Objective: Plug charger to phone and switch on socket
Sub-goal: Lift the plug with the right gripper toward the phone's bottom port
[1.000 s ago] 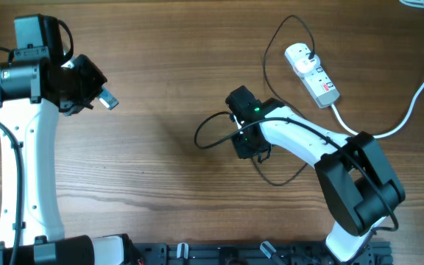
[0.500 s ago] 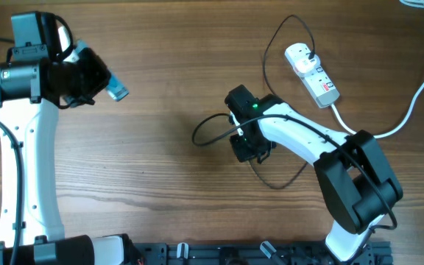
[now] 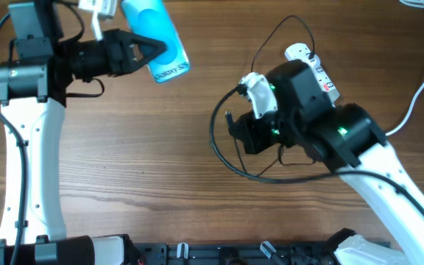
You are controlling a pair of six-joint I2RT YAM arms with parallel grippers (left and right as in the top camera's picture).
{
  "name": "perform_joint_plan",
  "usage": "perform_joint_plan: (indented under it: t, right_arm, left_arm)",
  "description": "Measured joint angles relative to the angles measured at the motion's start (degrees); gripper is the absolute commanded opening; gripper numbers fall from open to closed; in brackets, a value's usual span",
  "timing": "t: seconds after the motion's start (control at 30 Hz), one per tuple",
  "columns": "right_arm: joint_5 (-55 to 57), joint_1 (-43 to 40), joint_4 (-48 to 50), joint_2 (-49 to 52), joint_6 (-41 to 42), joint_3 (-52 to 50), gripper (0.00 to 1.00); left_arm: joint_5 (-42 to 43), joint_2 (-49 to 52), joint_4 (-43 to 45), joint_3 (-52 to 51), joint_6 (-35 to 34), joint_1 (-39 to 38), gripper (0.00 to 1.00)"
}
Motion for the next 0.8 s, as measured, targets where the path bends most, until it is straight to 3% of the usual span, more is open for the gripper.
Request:
perform_joint_plan:
  t: [0.13, 0.43, 0.8]
  right_arm:
    - [-0.33, 1.05, 2.29, -1.62, 3.08, 0.0, 0.04]
    - [11.32, 10.1, 5.49, -1.64, 7.52, 0.66, 0.04]
    - [20.7, 11.69, 6.23, -1.64, 7.43, 0.66, 0.04]
  left_arm:
    - [3.63, 0.0, 2.69, 0.0, 0.5, -4.94, 0.04]
    - [-13.77, 0.15, 1.64, 0.0, -3.87, -13.53, 0.04]
    - [-17.05, 0.26, -1.7, 0.0, -2.34, -15.02, 0.04]
